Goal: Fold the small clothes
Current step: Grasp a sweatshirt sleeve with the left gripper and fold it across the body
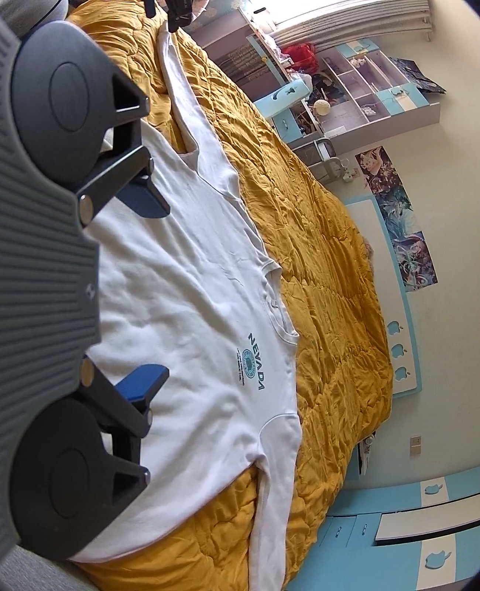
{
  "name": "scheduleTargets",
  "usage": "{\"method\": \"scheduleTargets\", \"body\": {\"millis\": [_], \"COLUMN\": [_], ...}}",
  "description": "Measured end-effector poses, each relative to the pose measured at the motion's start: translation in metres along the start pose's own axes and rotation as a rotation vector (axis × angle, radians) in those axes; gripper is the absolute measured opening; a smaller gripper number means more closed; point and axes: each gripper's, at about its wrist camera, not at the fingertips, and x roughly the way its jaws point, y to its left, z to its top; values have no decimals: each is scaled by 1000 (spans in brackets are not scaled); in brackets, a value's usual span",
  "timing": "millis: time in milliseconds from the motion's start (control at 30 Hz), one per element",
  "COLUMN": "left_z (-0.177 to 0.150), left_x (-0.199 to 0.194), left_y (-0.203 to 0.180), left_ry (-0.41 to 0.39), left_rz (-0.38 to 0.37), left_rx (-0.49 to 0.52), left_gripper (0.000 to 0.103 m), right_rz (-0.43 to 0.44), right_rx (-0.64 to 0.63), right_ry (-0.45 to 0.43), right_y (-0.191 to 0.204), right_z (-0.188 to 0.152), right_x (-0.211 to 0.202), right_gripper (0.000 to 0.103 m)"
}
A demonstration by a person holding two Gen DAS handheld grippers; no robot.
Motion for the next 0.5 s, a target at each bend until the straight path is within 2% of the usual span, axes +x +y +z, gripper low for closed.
{"method": "scheduleTargets", "body": {"millis": [133, 233, 267, 433, 500], "left_z": [38, 58, 61, 72, 70], "left_x": [47, 82, 89, 117, 126], "left_y": [44, 68, 76, 110, 118], "left_ry": [29, 51, 49, 19, 10], "left_rz": [26, 116, 124, 68, 83], "left_rx": [-145, -207, -243, -385, -431], "left_gripper": [76, 74, 70, 65, 29], "right_rz": [3, -21, -29, -75, -94], "right_rx": [6, 31, 41, 51, 55], "right_ry": [91, 119, 127, 177, 181], "right_y": [-4, -7, -8, -11, -13], "right_z": [13, 16, 17, 17, 16], "right_x": [37, 56, 60, 77, 80], "right_gripper": [82, 82, 82, 82, 82]}}
